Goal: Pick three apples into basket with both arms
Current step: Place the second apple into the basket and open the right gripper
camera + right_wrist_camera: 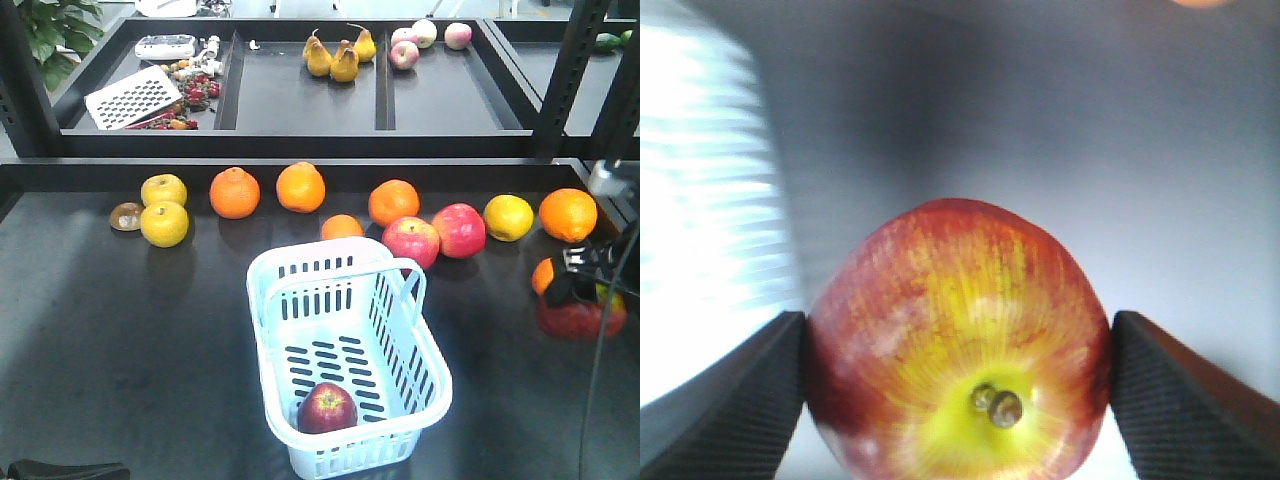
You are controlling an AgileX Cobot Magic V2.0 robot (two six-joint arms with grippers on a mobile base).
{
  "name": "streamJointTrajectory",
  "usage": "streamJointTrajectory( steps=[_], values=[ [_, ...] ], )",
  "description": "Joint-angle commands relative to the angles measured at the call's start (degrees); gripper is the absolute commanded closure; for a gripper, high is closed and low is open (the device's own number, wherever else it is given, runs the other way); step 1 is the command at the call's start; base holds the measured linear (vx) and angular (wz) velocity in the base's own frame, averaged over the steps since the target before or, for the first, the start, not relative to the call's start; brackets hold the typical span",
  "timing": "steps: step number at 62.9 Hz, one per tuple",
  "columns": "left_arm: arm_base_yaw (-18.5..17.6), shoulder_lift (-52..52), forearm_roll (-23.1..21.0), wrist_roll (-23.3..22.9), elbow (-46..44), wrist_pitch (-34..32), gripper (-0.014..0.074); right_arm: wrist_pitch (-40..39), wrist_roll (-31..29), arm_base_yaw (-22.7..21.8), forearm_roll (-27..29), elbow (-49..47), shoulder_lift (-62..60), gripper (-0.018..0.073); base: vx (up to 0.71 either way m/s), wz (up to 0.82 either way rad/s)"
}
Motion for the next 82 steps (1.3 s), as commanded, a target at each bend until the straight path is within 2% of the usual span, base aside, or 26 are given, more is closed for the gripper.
streamJointTrajectory(
  steps=[1, 12, 22, 25, 31, 37, 44, 52, 59, 73, 77, 82],
  values=[
    [0.08, -0.04, -2.12, -0.30, -1.57, -2.08, 0.0603, 1.62, -6.32, -0.23, 9.35, 0.39, -7.46, 0.0564, 0.00, 0.00],
    [0.08, -0.04, -2.12, -0.30, -1.57, -2.08, 0.0603, 1.26, -14.21, -0.23, 24.68, 9.45, -15.14, 0.0564, 0.00, 0.00],
    [0.08, -0.04, -2.12, -0.30, -1.57, -2.08, 0.0603, -0.43, -24.49, 0.07, 40.12, 16.91, -16.35, 0.0564, 0.00, 0.00],
    [0.08, -0.04, -2.12, -0.30, -1.57, -2.08, 0.0603, -1.35, -26.50, 1.36, 42.94, 18.34, -16.16, 0.0564, 0.00, 0.00],
    [0.08, -0.04, -2.12, -0.30, -1.57, -2.08, 0.0603, -4.73, -27.51, 7.89, 45.26, 18.99, -14.97, 0.0564, 0.00, 0.00],
    [0.08, -0.04, -2.12, -0.30, -1.57, -2.08, 0.0603, -14.02, -27.00, 17.35, 45.31, 18.89, -13.10, 0.0564, 0.00, 0.00],
    [0.08, -0.04, -2.12, -0.30, -1.57, -2.03, 0.0603, -24.66, -26.20, 26.06, 45.51, 18.80, -9.39, 0.0560, 0.00, 0.00],
    [0.08, -0.04, -2.12, -0.30, -1.57, -1.92, 0.0603, -33.76, -27.22, 32.02, 45.44, 18.25, -3.90, 0.0526, 0.00, 0.00],
    [0.08, -0.04, -2.12, -0.30, -1.57, -1.92, 0.0603, -34.04, -27.40, 33.05, 45.38, 16.54, 0.79, 0.0420, 0.00, 0.00],
    [0.08, -0.04, -2.12, -0.30, -1.57, -1.86, 0.0603, -33.62, -27.76, 33.05, 45.19, 13.75, 5.31, 0.0002, 0.00, 0.00],
    [0.08, -0.04, -2.12, -0.30, -1.57, -1.86, 0.0603, -33.56, -27.76, 33.05, 45.18, 13.75, 5.31, -0.0079, 0.00, 0.00],
    [0.08, -0.04, -2.12, -0.30, -1.57, -1.86, 0.0603, -33.52, -27.57, 33.05, 45.18, 13.75, 5.31, -0.0130, 0.00, 0.00]
  ],
)
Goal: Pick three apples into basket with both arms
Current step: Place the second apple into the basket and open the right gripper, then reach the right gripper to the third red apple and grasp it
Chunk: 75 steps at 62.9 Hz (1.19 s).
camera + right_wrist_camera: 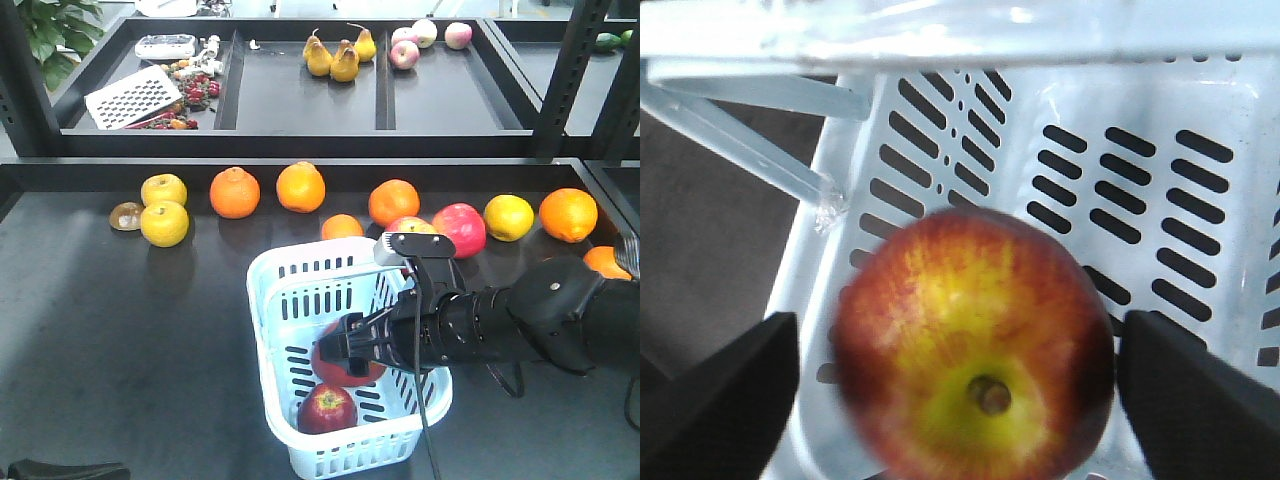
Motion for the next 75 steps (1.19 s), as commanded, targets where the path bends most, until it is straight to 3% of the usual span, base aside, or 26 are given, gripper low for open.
streamJointTrajectory(
  steps=[1, 12, 20, 30, 39, 45, 56, 60, 66, 75],
  values=[
    [0.08, -0.04, -2.07, -0.30, -1.57, -1.86, 0.0603, -0.73, -0.63, -0.04, 1.23, -1.97, -2.00, -0.0134, 0.00, 0.00],
    [0.08, -0.04, -2.07, -0.30, -1.57, -1.91, 0.0603, 0.27, -0.63, -0.17, 0.49, -1.97, -2.00, -0.0100, 0.00, 0.00],
    [0.08, -0.04, -2.07, -0.30, -1.57, -1.91, 0.0603, 3.18, 0.53, -0.30, -2.68, -1.97, -3.63, 0.0003, 0.00, 0.00],
    [0.08, -0.04, -2.07, -0.30, -1.57, -1.91, 0.0603, 8.27, 8.34, -0.31, -12.72, -1.97, -8.76, 0.0277, 0.00, 0.00],
    [0.08, -0.04, -2.07, -0.30, -1.57, -1.91, 0.0603, 12.94, 20.73, -0.31, -29.68, -1.97, -14.97, 0.0575, 0.00, 0.00],
    [0.08, -0.04, -2.07, -0.30, -1.57, -1.91, 0.0603, 16.27, 33.23, -0.31, -42.57, -1.97, -19.03, 0.0569, 0.00, 0.00],
    [0.08, -0.04, -2.07, -0.30, -1.57, -1.91, 0.0603, 25.88, 58.61, -0.31, -73.06, -1.97, -24.03, 0.0566, 0.00, 0.00],
    [0.08, -0.04, -2.07, -0.30, -1.57, -1.91, 0.0603, 29.57, 64.28, -0.31, -80.57, -1.97, -24.86, 0.0563, 0.00, 0.00],
    [0.08, -0.04, -2.07, -0.30, -1.57, -1.91, 0.0603, 33.39, 67.04, -0.36, -85.36, -1.97, -25.46, 0.0547, 0.00, 0.00],
    [0.08, -0.04, -2.07, -0.30, -1.57, -1.91, 0.0603, 33.85, 67.06, -4.48, -85.36, -1.97, -25.46, 0.0492, 0.00, 0.00]
  ],
)
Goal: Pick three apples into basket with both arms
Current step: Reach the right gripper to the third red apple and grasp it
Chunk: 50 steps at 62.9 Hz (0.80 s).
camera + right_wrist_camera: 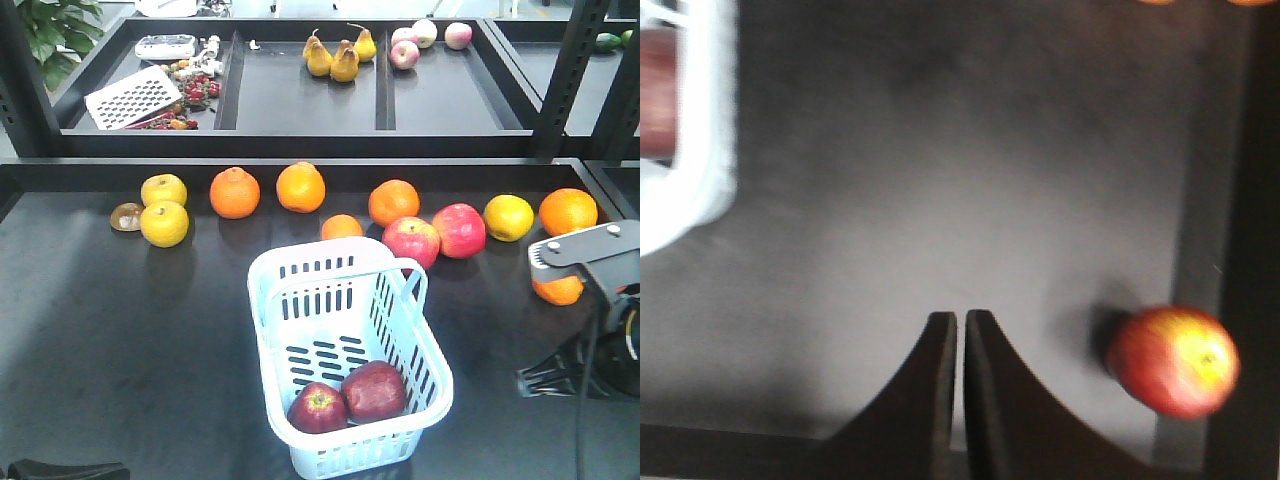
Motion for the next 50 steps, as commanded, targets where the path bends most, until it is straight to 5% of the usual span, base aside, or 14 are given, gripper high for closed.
streamJointTrajectory(
  steps=[1, 14, 28, 37, 50],
  values=[
    [0.08, -0.04, -2.07, -0.30, -1.57, -1.91, 0.0603, -1.01, 0.51, -4.72, -2.71, -1.67, -1.16, 0.0480, 0.00, 0.00],
    [0.08, -0.04, -2.07, -0.30, -1.57, -1.86, 0.0603, -3.15, -7.24, -24.20, 3.69, -1.67, -1.16, 0.0309, 0.00, 0.00],
    [0.08, -0.04, -2.07, -0.30, -1.57, -1.81, 0.0603, -3.28, -15.44, -44.13, 11.20, -1.67, 2.53, 0.0013, 0.00, 0.00],
    [0.08, -0.04, -2.12, -0.30, -1.57, -1.76, 0.0603, -5.27, -17.26, -49.98, 15.02, -1.67, 7.83, -0.0068, 0.00, 0.00],
    [0.08, -0.04, -2.12, -0.30, -1.57, -1.76, 0.0603, -6.54, -19.46, -50.41, 14.60, -1.67, 16.72, -0.0056, 0.00, 0.00]
  ],
)
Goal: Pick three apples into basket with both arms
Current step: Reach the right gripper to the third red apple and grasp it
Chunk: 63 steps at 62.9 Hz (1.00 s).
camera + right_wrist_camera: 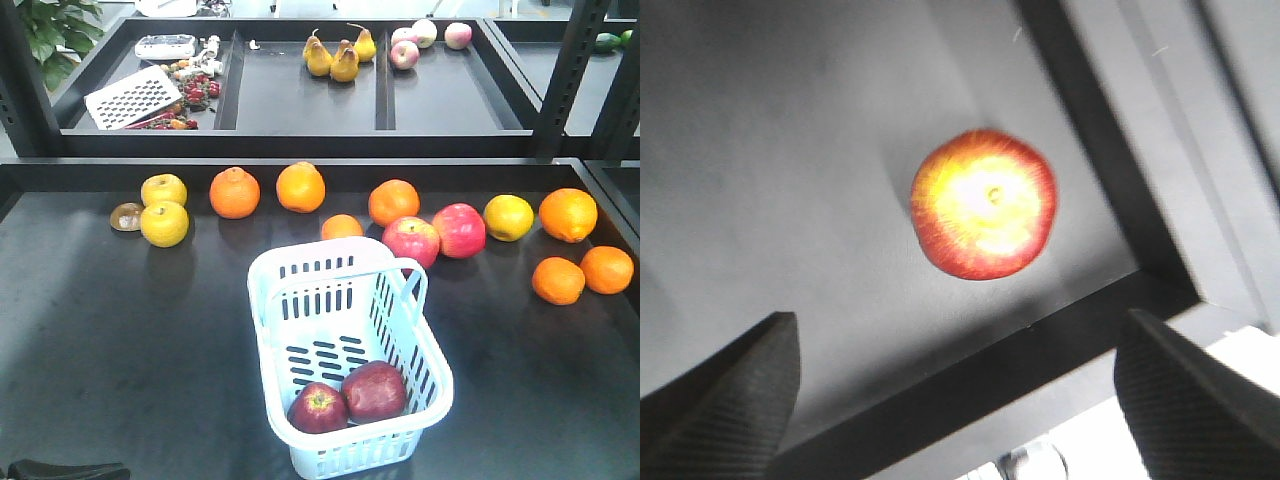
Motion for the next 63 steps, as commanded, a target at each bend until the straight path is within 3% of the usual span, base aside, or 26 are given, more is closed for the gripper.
streamJointTrajectory(
  steps=[1, 21, 45, 63],
  values=[
    [0.08, -0.04, -2.12, -0.30, -1.57, -1.81, 0.0603, -1.84, -0.96, -0.46, -0.57, -1.67, 2.58, -0.0055, 0.00, 0.00],
    [0.08, -0.04, -2.12, -0.30, -1.57, -1.81, 0.0603, -2.98, 4.42, -0.46, -7.86, -1.67, 9.88, -0.0041, 0.00, 0.00],
    [0.08, -0.04, -2.12, -0.30, -1.57, -1.88, 0.0603, -8.05, 4.55, -0.63, -8.12, -1.67, 15.10, -0.0036, 0.00, 0.00],
    [0.08, -0.04, -2.12, -0.30, -1.57, -1.93, 0.0603, -11.95, 5.02, -4.17, -7.23, -1.67, 18.10, -0.0036, 0.00, 0.00]
  ],
)
